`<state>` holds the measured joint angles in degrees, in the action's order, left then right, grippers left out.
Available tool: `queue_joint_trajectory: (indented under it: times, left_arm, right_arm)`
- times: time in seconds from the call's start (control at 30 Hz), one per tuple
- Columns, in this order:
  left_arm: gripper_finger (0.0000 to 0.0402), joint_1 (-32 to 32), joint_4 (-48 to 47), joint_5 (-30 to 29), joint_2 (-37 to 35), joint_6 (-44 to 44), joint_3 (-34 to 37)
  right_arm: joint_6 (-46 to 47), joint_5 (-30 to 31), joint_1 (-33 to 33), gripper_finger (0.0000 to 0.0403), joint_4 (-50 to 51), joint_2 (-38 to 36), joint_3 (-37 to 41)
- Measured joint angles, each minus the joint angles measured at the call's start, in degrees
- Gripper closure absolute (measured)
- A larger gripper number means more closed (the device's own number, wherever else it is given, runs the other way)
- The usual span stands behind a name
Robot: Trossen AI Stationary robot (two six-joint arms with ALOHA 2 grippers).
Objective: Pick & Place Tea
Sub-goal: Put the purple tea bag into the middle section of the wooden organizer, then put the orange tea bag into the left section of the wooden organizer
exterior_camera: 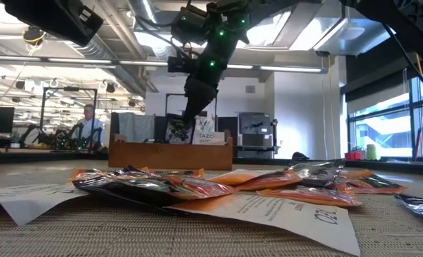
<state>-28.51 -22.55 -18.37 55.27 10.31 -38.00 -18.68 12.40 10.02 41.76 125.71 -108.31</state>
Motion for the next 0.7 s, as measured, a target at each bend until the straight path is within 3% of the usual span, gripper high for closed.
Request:
queue_joint_trajectory:
  times: [0.4, 0.57, 0.7]
  left_arm:
    - [0.0392, 0.0, 0.0, 0.0, 0.0, 0.0, 0.01]
    - [0.0389, 0.0, 0.0, 0.0, 0.0, 0.0, 0.02]
    - [0.0393, 0.0, 0.02, 0.0, 0.0, 0.0, 0.02]
  right_arm:
    - [0.54, 0.0, 0.0, 0.0376, -0.42, 0.0, 0.0]
    - [5.23, 0.0, -0.06, 0.0376, 0.04, 0.0, -0.28]
    - [7.96, -3.58, -2.02, 0.0376, 1.62, -0.18, -1.72]
